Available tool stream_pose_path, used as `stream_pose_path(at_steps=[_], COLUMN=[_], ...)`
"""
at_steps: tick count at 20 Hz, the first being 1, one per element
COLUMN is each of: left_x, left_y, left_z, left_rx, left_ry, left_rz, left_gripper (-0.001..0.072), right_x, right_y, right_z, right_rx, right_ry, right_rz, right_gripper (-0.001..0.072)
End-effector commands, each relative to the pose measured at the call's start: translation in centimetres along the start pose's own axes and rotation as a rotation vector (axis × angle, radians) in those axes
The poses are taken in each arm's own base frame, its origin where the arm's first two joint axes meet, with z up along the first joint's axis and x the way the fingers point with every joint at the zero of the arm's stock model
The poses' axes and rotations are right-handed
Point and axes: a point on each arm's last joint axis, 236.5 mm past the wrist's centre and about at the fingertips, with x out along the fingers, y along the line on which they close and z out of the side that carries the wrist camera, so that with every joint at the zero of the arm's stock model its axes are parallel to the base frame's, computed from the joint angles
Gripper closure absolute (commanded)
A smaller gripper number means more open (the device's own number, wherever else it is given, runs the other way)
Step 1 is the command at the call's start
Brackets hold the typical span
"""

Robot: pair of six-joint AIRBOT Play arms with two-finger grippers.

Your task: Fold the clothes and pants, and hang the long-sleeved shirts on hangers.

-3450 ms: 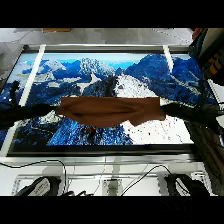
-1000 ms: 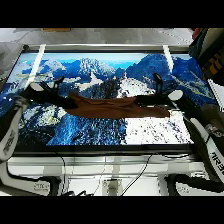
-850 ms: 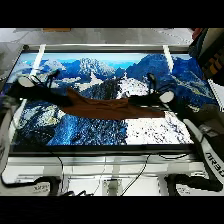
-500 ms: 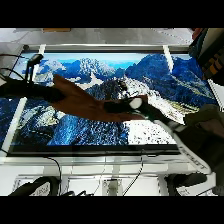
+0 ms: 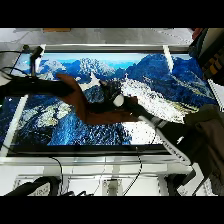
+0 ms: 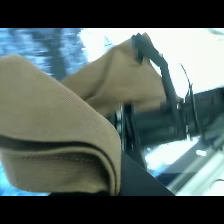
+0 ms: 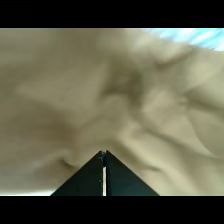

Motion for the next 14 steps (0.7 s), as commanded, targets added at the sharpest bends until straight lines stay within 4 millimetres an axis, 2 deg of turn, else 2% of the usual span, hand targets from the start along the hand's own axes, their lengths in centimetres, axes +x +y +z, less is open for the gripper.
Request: stream_pose_path(at_steps=[1,3,6,7,8,9,12,14], left_x=[6.6,12.5,20.8,23.0,24.5,25.4,25.3,24.2], left_y=[-3.6,-6.4,-10.5,-11.2,-11.7,-12.0,-11.6,-10.4], left_z=[0.4,-0.2,-1.7,-2.4,-2.9,-3.0,-1.9,-0.9], left_rx=[-0.063,-0.073,-0.107,-0.097,-0.090,-0.075,-0.048,-0.058], left_ry=[0.007,0.019,-0.016,-0.035,-0.051,-0.073,-0.123,-0.135], left_rz=[-0.161,-0.203,-0.211,-0.184,-0.163,-0.142,-0.111,-0.106], left_gripper=[0.0692,0.0692,0.0688,0.0508,0.0072,-0.0009,-0.0012,-0.0012], right_x=[-7.0,-12.4,-19.7,-21.8,-23.6,-25.3,-28.5,-28.9], right_y=[-8.3,-13.1,-18.9,-20.7,-22.2,-23.9,-28.0,-29.3], right_z=[0.8,1.8,2.4,2.4,2.2,1.7,-0.6,-2.9], right_rx=[-0.026,0.028,0.124,0.153,0.182,0.213,0.270,0.239], right_ry=[0.112,0.117,0.092,0.081,0.076,0.077,0.112,0.164], right_rz=[-0.158,-0.235,-0.327,-0.359,-0.386,-0.414,-0.460,-0.426], right_gripper=[0.0702,0.0702,0.0702,0.0701,0.0702,0.0702,0.0702,0.0703])
